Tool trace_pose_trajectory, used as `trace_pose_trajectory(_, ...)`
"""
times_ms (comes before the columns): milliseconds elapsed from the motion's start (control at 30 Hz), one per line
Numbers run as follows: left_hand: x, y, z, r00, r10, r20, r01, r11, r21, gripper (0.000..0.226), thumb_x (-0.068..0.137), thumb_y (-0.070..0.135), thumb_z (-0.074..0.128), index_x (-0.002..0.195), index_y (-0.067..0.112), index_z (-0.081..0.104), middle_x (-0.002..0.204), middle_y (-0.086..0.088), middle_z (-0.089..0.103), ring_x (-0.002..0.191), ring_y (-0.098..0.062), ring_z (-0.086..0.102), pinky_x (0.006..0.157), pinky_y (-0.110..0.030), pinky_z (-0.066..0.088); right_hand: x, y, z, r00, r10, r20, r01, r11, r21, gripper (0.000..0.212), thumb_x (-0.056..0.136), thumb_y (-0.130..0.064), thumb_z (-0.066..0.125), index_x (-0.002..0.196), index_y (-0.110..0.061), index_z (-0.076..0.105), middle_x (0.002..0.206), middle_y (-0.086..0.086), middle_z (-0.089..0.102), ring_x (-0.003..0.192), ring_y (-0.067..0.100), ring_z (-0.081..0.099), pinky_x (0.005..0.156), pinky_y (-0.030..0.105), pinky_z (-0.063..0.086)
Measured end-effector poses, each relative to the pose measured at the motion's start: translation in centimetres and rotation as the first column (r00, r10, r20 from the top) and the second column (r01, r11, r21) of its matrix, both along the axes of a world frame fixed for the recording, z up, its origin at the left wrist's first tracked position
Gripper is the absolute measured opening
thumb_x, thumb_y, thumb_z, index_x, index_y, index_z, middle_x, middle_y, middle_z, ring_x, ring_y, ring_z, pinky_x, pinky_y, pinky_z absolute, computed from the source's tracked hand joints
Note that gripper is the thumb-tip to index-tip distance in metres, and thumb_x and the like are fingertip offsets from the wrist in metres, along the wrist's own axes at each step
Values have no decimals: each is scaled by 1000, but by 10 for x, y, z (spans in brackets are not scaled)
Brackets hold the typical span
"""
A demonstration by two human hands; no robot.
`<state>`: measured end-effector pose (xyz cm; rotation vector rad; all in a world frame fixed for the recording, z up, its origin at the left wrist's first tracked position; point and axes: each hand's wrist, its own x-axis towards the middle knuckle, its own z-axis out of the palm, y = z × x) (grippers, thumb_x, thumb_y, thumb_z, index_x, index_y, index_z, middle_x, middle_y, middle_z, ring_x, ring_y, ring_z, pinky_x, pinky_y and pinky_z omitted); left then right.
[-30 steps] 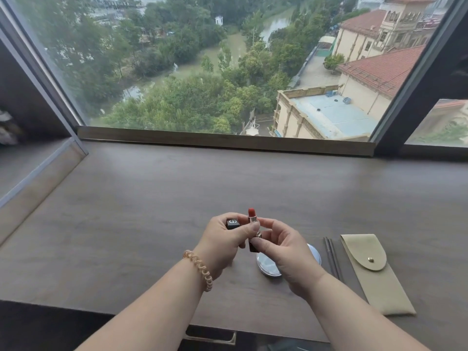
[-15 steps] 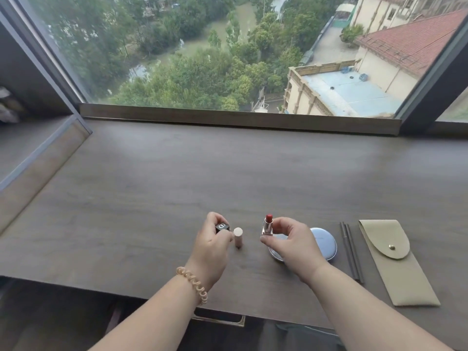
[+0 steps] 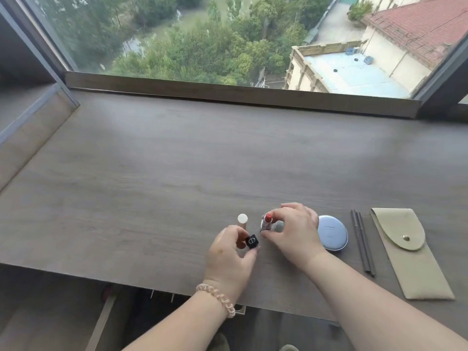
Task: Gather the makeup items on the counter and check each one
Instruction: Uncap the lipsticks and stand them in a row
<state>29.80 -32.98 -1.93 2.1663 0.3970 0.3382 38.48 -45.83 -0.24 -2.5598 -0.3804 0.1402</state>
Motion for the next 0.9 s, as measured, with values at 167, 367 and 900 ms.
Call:
trace_pose_trajectory(167, 5, -13, -11, 1000, 2, 21, -3, 999, 43, 24, 65, 11, 79, 79, 17, 61, 74, 10, 55, 73, 2, 51, 68, -4, 37, 9, 1, -2, 998, 32, 52, -30, 999, -29, 21, 63, -34, 81, 82, -33, 71, 96, -16, 61, 117, 12, 42, 95, 30, 15)
trace_pose_trajectory(367, 15, -20, -16, 997, 74, -24, -72, 995, 67, 23, 64, 13, 81, 79, 16, 64, 73, 2, 65, 68, -15, 61, 68, -19, 41, 16, 2, -5, 996, 90, 27, -88, 992, -92, 17, 71, -36, 73, 88, -36, 71, 106, -18, 58, 124, 12, 35, 99, 29, 10)
trace_pose_trajectory(900, 2, -13, 4, 984, 113, 135, -123, 990, 70, 21, 63, 28, 55, 81, 20, 50, 75, 12, 52, 69, -6, 47, 70, -21, 43, 13, -9, 5, 994, 99, -46, -104, 987, -123, 56, 64, -37, 74, 116, -42, 56, 116, -16, 51, 130, 12, 27, 105, 31, 10)
